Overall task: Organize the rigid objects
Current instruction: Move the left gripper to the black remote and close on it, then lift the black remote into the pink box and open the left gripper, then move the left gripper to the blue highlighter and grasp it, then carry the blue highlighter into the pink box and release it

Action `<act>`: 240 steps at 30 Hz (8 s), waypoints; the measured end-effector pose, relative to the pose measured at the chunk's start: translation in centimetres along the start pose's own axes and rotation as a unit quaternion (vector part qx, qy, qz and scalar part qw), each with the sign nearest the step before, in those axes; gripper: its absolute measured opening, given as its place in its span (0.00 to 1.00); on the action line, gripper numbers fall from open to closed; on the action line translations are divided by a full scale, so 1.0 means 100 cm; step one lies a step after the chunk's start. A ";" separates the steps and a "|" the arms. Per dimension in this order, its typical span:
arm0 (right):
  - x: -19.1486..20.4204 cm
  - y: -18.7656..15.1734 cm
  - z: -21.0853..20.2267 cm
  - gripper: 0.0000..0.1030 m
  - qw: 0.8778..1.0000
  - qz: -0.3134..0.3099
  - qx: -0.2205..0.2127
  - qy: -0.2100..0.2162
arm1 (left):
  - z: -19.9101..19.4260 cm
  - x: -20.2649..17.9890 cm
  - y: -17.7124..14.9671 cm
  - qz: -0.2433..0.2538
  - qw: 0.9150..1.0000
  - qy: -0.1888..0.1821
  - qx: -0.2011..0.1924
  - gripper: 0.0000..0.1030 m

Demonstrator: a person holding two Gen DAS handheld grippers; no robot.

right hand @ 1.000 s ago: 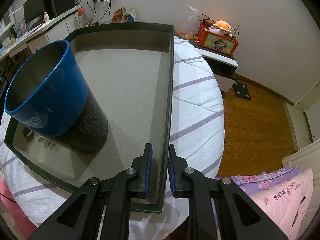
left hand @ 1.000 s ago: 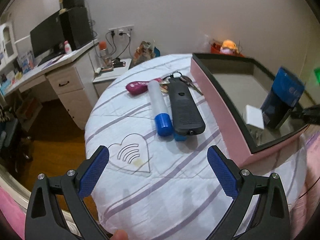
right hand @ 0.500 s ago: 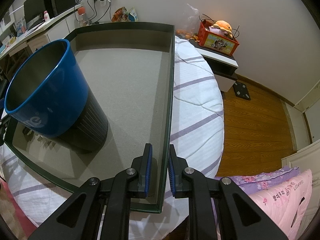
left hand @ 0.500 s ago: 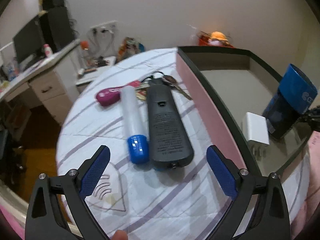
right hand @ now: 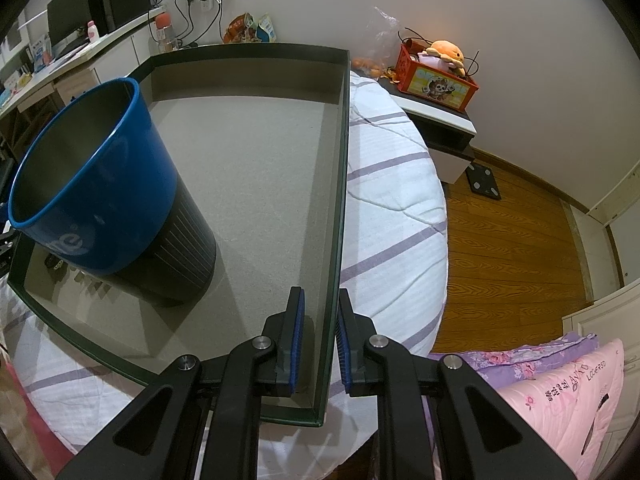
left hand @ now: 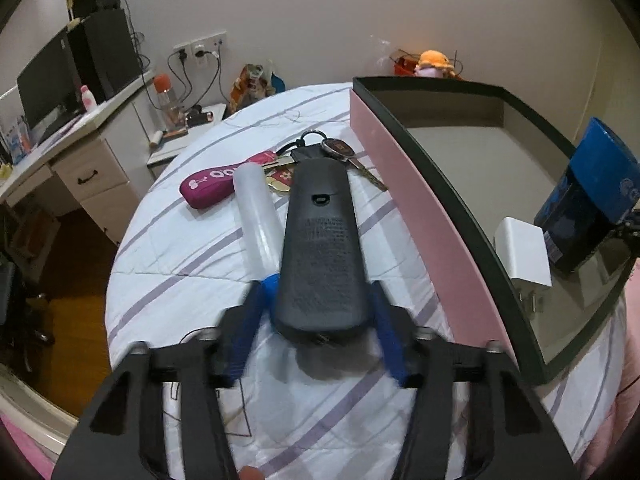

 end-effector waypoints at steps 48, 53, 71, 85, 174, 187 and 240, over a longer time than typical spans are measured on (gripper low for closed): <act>-0.001 -0.001 0.001 0.16 1.000 0.003 0.002 0.000 | -0.014 0.008 -0.036 -0.018 0.998 -0.062 0.028 0.42; -0.001 -0.002 0.001 0.16 1.000 0.003 0.002 0.000 | -0.030 0.007 -0.036 -0.014 0.998 -0.057 0.013 0.42; -0.001 -0.002 0.001 0.16 1.000 0.002 0.002 0.000 | -0.076 -0.005 -0.004 0.001 0.997 -0.058 -0.052 0.42; -0.002 -0.005 0.001 0.16 1.000 -0.001 0.004 0.000 | -0.038 -0.069 0.045 0.018 0.994 -0.104 -0.031 0.43; 0.001 0.007 0.009 0.18 1.000 0.001 0.020 -0.002 | -0.035 0.003 -0.065 -0.021 0.998 -0.021 0.046 0.27; 0.001 0.007 0.009 0.18 1.000 0.001 0.020 -0.002 | -0.056 0.002 -0.053 -0.023 0.999 -0.025 0.005 0.26; -0.001 0.010 0.012 0.20 1.000 -0.002 0.023 0.008 | -0.032 -0.140 0.039 0.091 0.985 -0.146 0.005 0.37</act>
Point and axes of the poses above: each gripper's, at about its wrist camera, not at the fingertips, and z roughly the way its jaws point, x to its left, y to its top, the point moved 1 cm from there along z, roughly the way its jaws point, and after that the axes turned 1 degree about -y, right-handed, at the moved point
